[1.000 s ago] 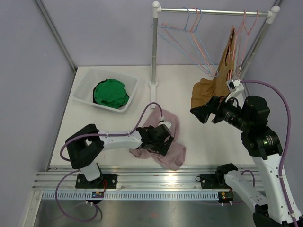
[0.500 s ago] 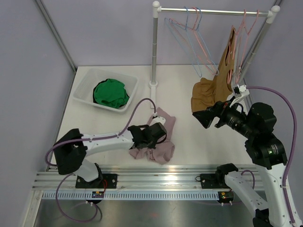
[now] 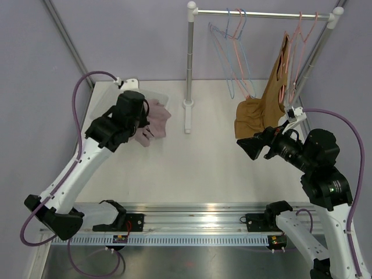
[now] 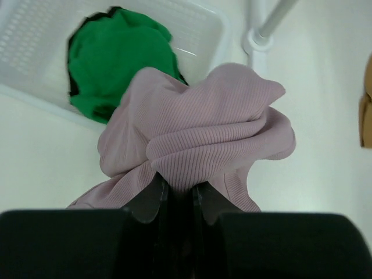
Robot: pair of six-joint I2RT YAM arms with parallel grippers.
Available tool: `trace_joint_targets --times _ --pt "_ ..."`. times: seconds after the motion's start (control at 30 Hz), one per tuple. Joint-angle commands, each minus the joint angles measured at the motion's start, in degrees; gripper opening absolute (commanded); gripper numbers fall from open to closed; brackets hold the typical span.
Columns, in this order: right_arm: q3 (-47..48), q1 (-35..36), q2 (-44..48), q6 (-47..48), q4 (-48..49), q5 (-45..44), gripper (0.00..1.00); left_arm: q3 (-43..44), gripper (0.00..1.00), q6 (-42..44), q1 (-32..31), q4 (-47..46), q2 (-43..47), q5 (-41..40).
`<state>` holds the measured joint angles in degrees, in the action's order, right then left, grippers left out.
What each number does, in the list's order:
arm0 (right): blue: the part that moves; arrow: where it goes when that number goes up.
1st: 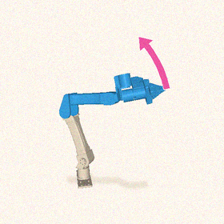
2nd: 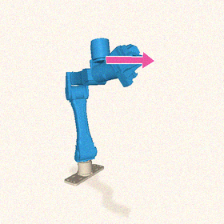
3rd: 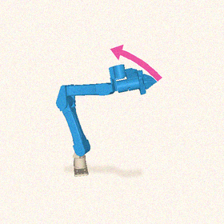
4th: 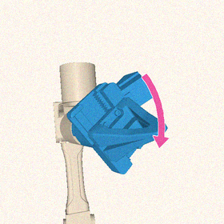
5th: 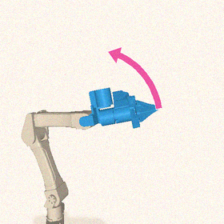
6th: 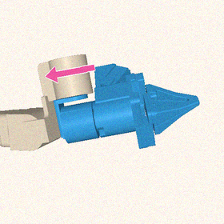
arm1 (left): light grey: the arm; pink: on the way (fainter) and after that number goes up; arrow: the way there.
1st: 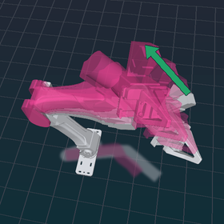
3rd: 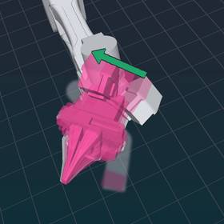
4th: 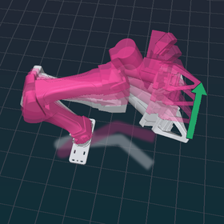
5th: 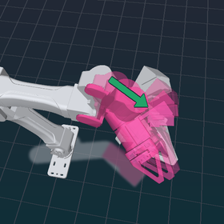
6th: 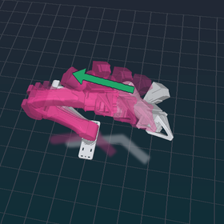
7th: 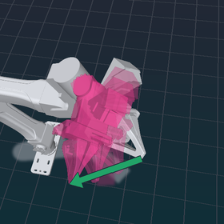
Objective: Remove the tank top from the hanger
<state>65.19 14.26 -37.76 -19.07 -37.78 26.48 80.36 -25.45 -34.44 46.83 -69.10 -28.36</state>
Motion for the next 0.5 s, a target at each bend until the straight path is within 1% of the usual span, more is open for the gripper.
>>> trace_joint_targets --times 0.0,0.03,0.07,0.1,0.13,0.17,0.2,0.27,0.3,0.33,0.4,0.43,0.47 --pt "-0.59 0.15 0.14 0.09 2.18 0.76 0.99 9.80 0.00 4.44 7.08 2.74 -3.57 4.78" --pt "-0.85 0.24 0.14 -0.09 2.79 1.20 1.00 11.82 0.00 5.14 11.80 3.52 -4.72 6.81" --pt "-1.11 0.15 0.31 -0.35 3.06 1.55 0.99 16.36 0.00 5.93 14.28 4.14 -6.55 8.83" --pt "-1.55 0.15 0.32 -0.61 3.41 2.08 0.99 18.50 0.00 6.29 16.48 4.84 -9.62 12.24" --pt "-1.73 0.15 0.49 -0.53 3.68 2.17 1.00 20.61 0.00 6.81 20.16 6.33 -12.00 14.10" --pt "-1.82 0.15 0.49 -0.44 3.59 2.17 0.99 23.33 0.00 7.86 21.59 7.30 -14.20 15.77" --pt "-1.73 0.15 0.41 -0.09 3.42 1.74 1.00 27.97 0.00 8.40 22.82 8.27 -19.01 18.49" --pt "-1.64 0.15 0.58 0.17 3.41 1.12 1.00 33.26 0.00 9.63 25.90 11.34 -23.78 20.97" --pt "-1.56 0.24 0.58 0.26 3.59 1.03 0.99 37.90 0.00 9.63 26.78 13.18 -28.85 22.28" --pt "-1.56 0.24 0.58 0.26 4.03 0.94 0.99 40.12 0.00 9.55 28.53 14.16 -31.07 23.08" --pt "-1.56 0.15 0.14 0.17 4.55 1.12 0.99 44.78 0.00 8.76 30.12 16.09 -36.08 24.14" --pt "-1.56 0.15 0.05 0.00 4.91 1.12 1.00 47.67 0.02 8.49 30.74 16.62 -40.28 24.40" --pt "-1.56 0.15 -0.12 -0.09 5.08 1.20 1.00 49.09 0.06 7.88 31.79 16.98 -42.24 24.49"
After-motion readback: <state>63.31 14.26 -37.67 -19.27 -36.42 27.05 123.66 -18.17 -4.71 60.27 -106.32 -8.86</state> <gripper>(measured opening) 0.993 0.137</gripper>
